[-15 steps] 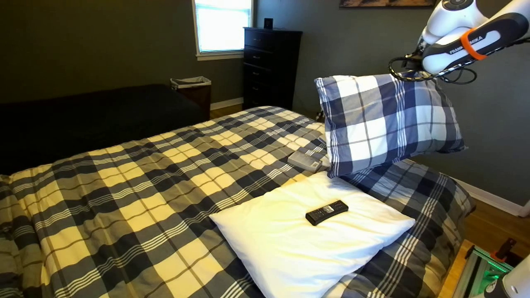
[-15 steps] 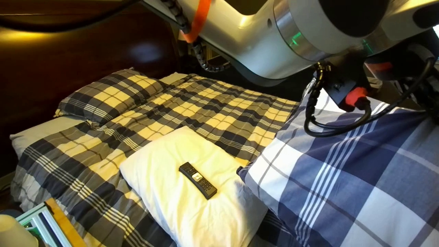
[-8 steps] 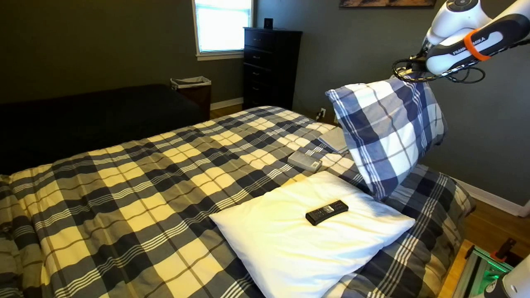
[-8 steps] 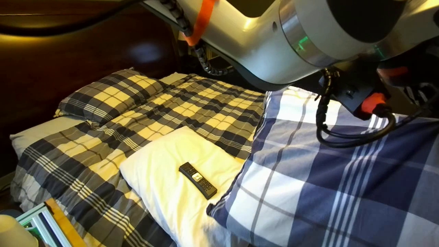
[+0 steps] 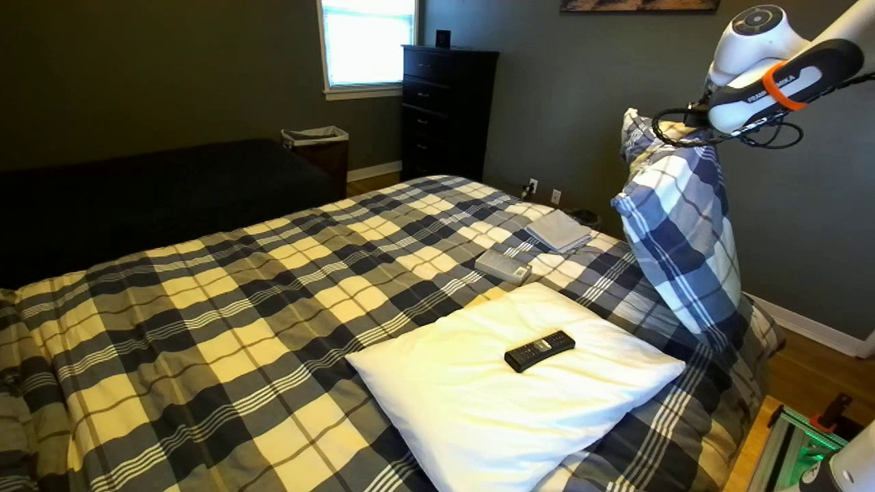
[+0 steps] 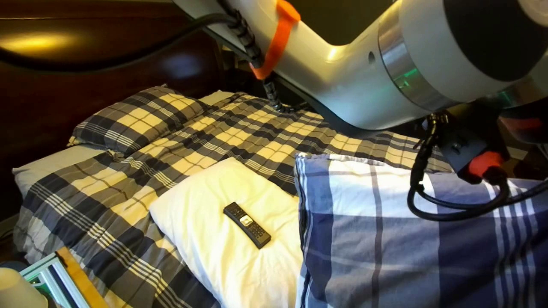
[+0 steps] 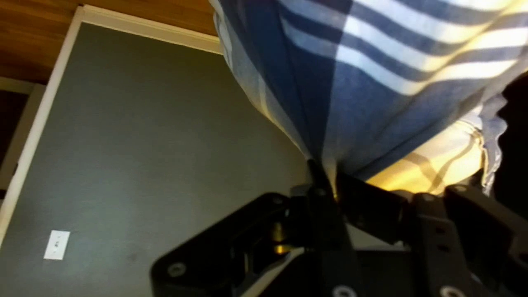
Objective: Move the checked pillow to the right, remove the black remote from the white pillow and put it on the bed
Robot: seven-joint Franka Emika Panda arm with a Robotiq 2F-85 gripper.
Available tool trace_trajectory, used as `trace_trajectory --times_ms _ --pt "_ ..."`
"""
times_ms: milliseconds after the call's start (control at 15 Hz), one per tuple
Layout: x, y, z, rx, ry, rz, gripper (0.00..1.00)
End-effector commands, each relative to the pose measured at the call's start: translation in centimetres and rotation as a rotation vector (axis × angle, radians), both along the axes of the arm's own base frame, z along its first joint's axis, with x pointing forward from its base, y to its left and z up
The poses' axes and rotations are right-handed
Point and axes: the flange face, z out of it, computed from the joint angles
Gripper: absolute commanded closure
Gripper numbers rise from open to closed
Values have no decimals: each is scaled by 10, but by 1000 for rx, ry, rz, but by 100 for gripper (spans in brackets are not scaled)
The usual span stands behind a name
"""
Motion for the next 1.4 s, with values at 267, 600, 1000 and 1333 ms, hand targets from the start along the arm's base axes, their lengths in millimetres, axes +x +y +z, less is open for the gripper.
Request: trace_trajectory --times_ms 267,600,1000,1333 --pt "5 -24 3 -10 -2 -150 99" --pt "10 -34 -8 -40 8 -136 99" --pt "26 -27 -40 -43 47 -39 70" --pt "41 -16 -42 -58 49 24 34"
